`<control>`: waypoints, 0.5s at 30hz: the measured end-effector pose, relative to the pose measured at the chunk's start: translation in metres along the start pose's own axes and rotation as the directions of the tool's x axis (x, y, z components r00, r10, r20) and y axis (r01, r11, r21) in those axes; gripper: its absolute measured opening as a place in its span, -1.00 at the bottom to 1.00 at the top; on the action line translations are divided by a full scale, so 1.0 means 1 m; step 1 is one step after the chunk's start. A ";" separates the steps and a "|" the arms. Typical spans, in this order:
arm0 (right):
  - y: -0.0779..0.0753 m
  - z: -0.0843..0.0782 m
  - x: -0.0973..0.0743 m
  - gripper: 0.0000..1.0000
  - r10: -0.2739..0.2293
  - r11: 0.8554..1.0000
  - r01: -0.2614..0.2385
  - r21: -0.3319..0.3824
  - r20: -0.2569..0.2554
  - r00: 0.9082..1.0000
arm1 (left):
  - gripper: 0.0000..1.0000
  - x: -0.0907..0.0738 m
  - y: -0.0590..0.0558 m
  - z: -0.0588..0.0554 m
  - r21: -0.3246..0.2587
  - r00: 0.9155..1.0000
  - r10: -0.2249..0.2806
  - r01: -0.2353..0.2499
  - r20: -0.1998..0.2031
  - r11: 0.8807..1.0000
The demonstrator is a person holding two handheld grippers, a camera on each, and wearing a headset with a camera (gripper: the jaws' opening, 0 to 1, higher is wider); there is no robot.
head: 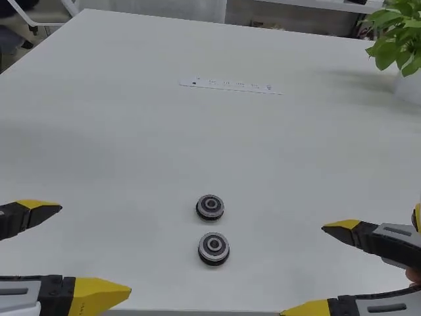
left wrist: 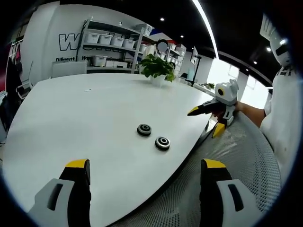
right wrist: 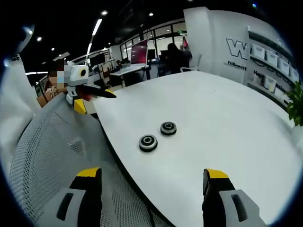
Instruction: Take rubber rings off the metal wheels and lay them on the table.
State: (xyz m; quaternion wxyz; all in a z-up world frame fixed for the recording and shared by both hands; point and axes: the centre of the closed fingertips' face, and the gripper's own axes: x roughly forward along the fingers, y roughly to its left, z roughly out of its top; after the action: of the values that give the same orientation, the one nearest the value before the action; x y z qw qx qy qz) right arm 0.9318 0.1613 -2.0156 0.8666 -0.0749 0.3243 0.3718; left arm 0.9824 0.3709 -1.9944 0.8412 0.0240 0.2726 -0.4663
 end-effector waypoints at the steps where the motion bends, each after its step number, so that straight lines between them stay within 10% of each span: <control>1: 0.000 0.000 0.000 0.75 0.000 1.000 0.000 0.001 0.000 1.000 | 0.91 0.000 0.000 0.000 -0.002 1.000 -0.001 0.001 0.001 1.000; 15: -0.001 -0.001 0.000 0.75 0.002 1.000 -0.002 0.003 -0.005 1.000 | 0.90 0.000 -0.001 0.001 -0.004 1.000 -0.003 0.003 0.001 1.000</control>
State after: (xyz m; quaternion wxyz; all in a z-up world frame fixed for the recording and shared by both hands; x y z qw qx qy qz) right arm 0.9319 0.1599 -2.0168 0.8656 -0.0740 0.3271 0.3720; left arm 0.9820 0.3697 -1.9932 0.8408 0.0217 0.2731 -0.4669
